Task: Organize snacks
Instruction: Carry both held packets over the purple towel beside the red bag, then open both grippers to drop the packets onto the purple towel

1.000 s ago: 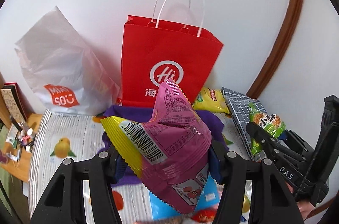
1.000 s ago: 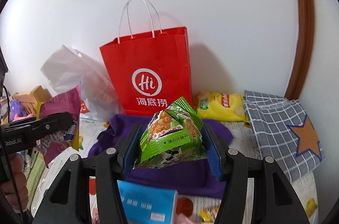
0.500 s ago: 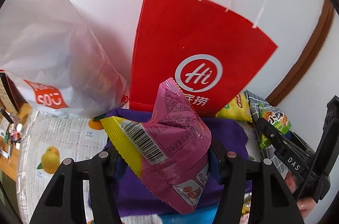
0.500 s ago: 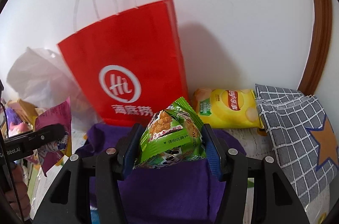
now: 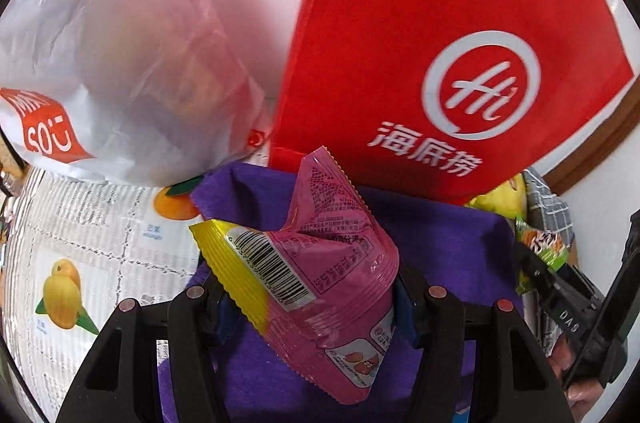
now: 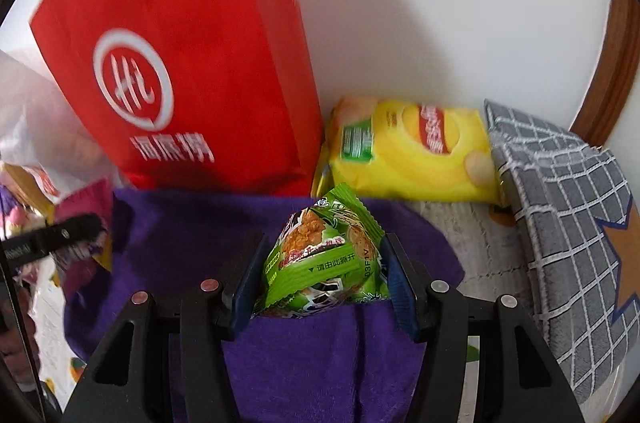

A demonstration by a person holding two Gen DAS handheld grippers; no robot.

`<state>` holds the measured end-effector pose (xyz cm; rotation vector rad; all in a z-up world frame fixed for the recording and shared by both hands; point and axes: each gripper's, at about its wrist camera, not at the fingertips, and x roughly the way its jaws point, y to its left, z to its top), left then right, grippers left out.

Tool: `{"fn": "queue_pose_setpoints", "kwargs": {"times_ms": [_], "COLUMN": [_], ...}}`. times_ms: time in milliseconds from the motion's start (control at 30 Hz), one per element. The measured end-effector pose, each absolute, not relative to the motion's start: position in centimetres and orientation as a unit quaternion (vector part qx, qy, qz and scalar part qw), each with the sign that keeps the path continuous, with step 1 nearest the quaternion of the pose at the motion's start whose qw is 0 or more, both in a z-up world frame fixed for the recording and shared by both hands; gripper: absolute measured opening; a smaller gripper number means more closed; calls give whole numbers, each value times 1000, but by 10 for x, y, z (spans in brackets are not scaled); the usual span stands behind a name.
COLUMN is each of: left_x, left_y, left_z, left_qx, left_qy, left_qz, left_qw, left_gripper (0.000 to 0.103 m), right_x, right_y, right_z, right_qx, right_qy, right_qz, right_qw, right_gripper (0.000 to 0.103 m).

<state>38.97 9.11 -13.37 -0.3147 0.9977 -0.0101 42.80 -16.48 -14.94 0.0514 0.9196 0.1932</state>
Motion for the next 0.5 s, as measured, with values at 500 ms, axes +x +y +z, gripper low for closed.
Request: {"fn": "queue_pose_setpoints", "kwargs": {"times_ms": [500], "left_x": [408], "left_y": [63], "left_z": [-163], "left_qx": [-127], "left_qy": [523], "left_qz": [-11], "left_qw": [842], "left_gripper": [59], "right_x": [435], "right_y": [-144], "right_z": [-185], "right_qx": [-7], "right_qy": [497], "right_qz": [87], "right_qw": [864], "right_gripper": [57]}}
